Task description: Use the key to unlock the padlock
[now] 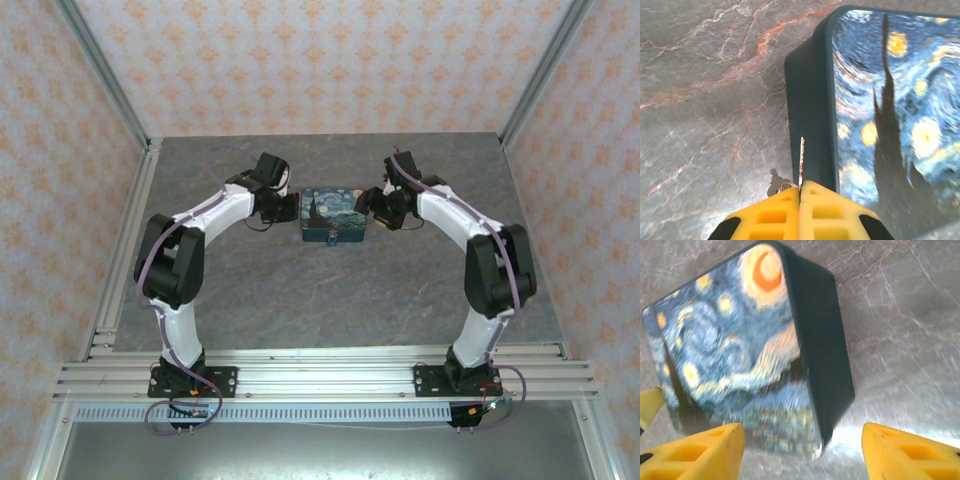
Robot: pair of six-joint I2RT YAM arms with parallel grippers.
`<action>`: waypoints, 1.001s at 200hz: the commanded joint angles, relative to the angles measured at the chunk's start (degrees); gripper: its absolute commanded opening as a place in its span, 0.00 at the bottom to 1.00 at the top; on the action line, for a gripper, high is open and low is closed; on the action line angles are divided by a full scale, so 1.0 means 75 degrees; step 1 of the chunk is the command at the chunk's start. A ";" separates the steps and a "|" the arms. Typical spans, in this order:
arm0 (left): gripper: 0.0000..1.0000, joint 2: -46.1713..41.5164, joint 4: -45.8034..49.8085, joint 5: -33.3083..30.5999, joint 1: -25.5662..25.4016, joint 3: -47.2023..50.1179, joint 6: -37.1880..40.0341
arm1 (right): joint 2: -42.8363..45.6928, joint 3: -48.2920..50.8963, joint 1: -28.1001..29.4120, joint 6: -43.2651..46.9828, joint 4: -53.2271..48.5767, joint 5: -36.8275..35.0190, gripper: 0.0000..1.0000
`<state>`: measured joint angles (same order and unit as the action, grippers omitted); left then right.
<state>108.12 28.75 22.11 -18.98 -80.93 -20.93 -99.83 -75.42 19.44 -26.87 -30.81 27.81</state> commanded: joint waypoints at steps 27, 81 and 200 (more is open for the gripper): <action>0.00 -0.1439 -0.0613 0.0074 0.0153 0.1458 0.0223 | 0.1672 0.1457 0.1276 0.0359 0.0627 -0.1897 0.63; 0.00 -0.2768 -0.0846 0.0425 0.0222 0.2957 0.0419 | 0.1181 0.2162 0.2949 -0.0132 0.1683 -0.3111 0.59; 0.00 -0.4253 -0.1367 0.0919 0.0211 0.4554 0.0467 | -0.1313 0.0380 0.3115 0.0068 0.1955 -0.4119 0.54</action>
<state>78.35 19.81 28.73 -17.58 -47.55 -18.94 -107.11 -69.73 42.94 -27.55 -15.75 0.47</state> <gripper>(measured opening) 0.042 0.549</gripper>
